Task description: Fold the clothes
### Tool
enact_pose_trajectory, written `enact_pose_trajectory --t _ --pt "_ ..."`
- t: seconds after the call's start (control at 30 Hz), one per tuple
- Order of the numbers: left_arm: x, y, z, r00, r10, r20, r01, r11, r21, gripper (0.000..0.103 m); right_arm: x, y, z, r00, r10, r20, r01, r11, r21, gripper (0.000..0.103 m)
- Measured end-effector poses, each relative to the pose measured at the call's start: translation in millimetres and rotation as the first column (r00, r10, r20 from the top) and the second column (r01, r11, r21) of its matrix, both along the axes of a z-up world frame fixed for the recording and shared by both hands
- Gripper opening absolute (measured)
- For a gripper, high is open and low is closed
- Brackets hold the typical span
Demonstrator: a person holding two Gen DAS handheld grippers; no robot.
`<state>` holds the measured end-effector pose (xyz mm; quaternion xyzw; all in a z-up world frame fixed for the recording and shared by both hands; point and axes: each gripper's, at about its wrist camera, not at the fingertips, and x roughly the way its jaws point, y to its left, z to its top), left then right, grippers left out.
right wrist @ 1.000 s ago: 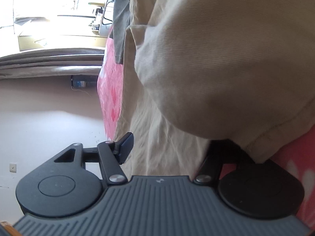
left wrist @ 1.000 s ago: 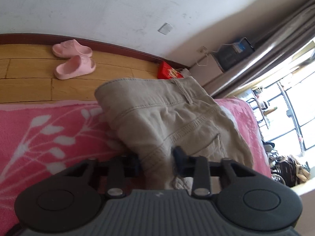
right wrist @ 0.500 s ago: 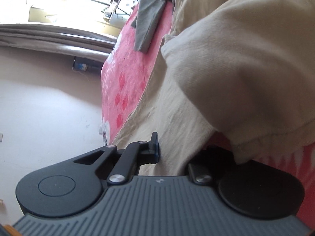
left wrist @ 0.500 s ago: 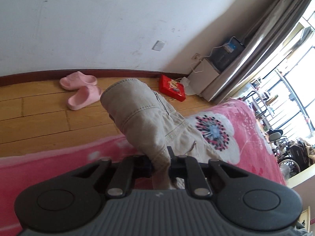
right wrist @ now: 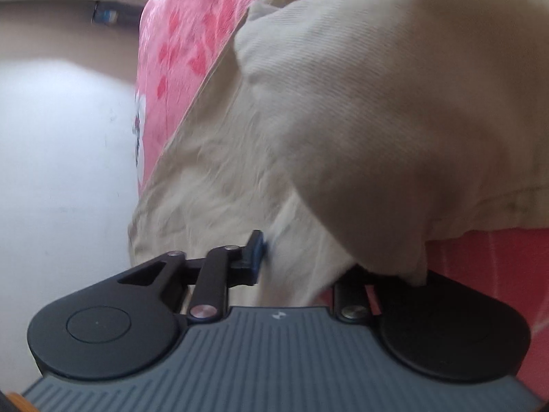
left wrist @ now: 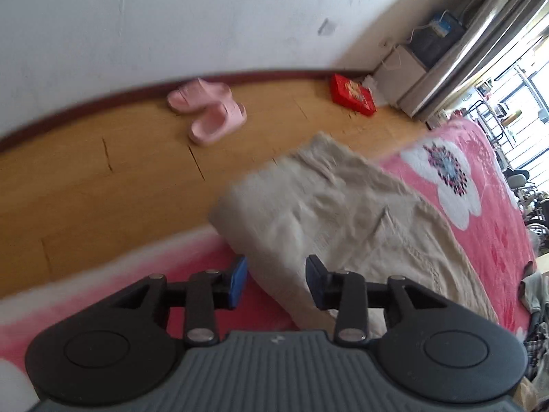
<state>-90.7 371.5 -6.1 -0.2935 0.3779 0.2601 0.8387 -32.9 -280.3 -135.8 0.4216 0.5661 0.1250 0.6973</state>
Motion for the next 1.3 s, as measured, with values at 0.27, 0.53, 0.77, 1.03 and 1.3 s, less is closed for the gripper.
enact_pose_trajectory --t 0.27,0.53,0.77,1.03,1.3 --pt "23.8 -2.6 28.4 0.984 -0.178 0.025 0.17 0.964 0.205 0.057 -33.3 34.2 70.6 0.841 0.537 0.06 -0.498 0.814 -0.299 0.048" --pt "154.8 -114.5 -33.9 0.713 -0.69 -0.122 0.675 0.629 0.386 0.058 53.5 122.7 121.6 0.608 0.756 0.241 -0.544 0.618 -0.567 0.048" --pt "187.9 -147.0 -68.4 0.471 -0.849 -0.241 0.841 0.349 0.413 0.058 126.1 218.7 126.1 0.3 0.91 0.288 -0.518 0.409 -0.752 0.046" --pt "199.9 -131.9 -75.6 0.388 -0.877 -0.284 0.888 0.272 0.371 0.056 191.8 316.3 92.5 0.084 0.936 0.343 -0.575 0.327 -0.75 0.046" --pt "196.4 -138.3 -81.8 0.325 -0.895 -0.305 0.896 0.188 0.403 0.026 211.8 364.1 68.7 0.012 0.946 0.323 -0.608 0.264 -0.749 0.036"
